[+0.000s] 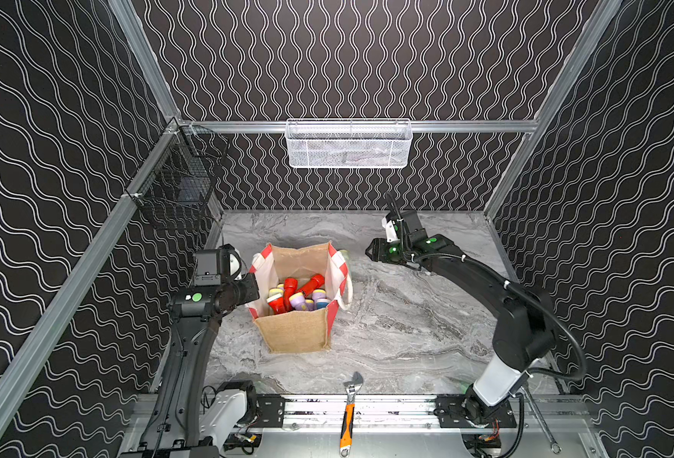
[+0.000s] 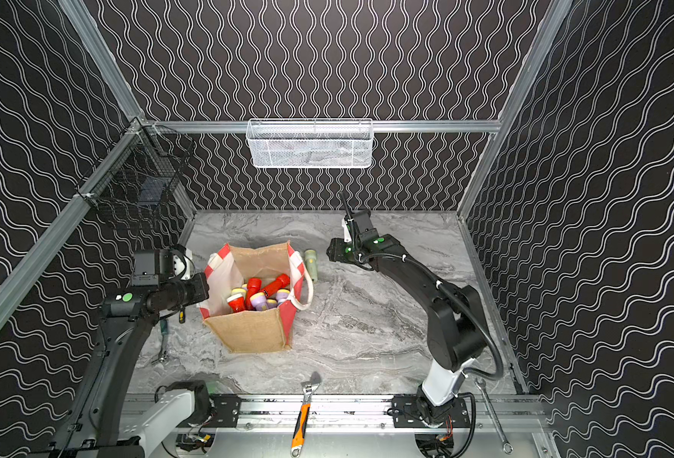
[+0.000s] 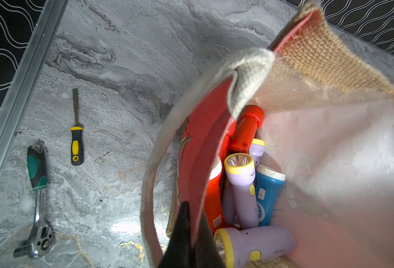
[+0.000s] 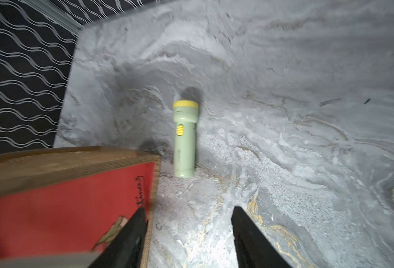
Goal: Put the flashlights into the tote bags
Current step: Pick up the flashlight from the center of the board.
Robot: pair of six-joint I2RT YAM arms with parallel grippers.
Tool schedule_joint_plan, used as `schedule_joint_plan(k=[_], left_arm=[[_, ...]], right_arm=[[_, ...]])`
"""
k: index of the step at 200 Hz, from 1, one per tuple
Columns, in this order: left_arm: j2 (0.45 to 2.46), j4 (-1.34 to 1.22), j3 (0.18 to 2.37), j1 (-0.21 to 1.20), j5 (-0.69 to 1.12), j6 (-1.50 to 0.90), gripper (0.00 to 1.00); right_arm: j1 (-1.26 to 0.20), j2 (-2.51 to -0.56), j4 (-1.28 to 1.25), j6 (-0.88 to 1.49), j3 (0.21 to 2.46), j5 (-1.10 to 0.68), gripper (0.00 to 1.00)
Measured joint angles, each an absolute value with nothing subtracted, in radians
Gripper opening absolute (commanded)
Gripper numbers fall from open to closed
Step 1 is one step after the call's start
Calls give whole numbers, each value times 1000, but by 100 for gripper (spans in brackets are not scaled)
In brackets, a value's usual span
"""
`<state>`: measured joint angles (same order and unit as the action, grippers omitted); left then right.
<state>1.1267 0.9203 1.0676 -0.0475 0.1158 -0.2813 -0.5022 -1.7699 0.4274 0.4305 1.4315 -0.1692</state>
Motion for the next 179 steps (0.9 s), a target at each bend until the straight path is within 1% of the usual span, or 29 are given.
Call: schedule_joint_plan(k=[17, 40, 87, 179], left_arm=[[1127, 921, 1068, -47, 115, -281, 3], [1128, 921, 1068, -47, 112, -281, 3], [1128, 923, 1067, -47, 109, -281, 3], [1135, 921, 1067, -47, 105, -280, 3]], right_arm=[[-501, -1822, 424, 430, 1447, -197, 68], [-502, -1883, 410, 426, 1469, -239, 70], [-502, -2036, 400, 426, 1565, -294, 70], [-556, -2152, 434, 400, 1675, -272, 68]])
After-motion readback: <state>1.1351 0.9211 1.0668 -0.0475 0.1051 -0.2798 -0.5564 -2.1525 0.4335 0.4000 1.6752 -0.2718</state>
